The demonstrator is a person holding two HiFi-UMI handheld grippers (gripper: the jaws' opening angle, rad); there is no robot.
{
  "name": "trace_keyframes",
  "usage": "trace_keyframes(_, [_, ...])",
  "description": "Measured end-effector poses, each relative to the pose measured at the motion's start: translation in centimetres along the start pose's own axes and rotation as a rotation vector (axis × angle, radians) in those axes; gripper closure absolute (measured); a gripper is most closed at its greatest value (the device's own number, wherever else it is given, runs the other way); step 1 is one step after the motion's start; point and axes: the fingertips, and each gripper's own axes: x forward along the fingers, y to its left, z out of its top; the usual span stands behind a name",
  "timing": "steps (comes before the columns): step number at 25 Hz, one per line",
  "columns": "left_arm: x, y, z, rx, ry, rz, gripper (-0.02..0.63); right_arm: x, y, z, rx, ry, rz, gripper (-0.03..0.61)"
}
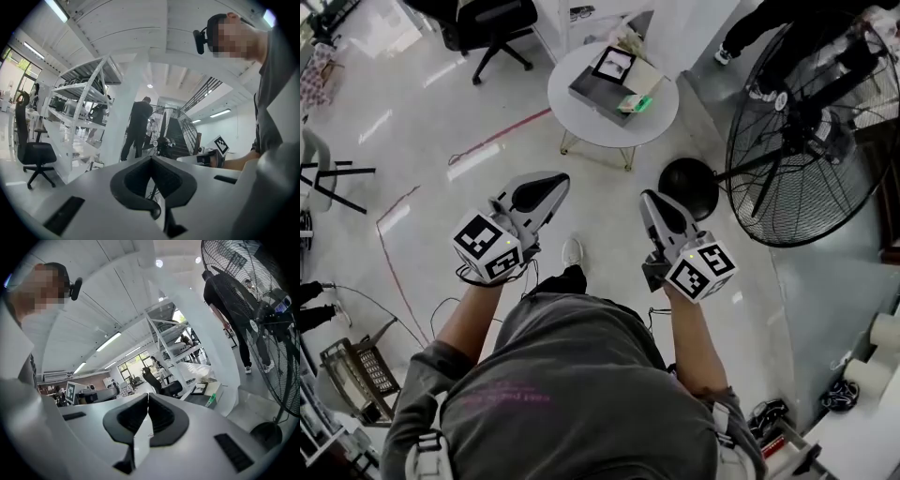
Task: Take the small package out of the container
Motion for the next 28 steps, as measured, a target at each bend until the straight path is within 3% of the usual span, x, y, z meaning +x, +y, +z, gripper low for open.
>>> trace_keyframes(10, [2.8,8.6,1.6,-0.03,0.015,-0.029,0.607,8.6,-2.7,2.4,-0.004,0.011,-0.054,0.558])
trace_keyframes(28, [10.2,16.4,1.0,-0.053,0.04,-0.03,0.607,16.4,-11.7,4.8,0.018,0.037,-0.104,0.558])
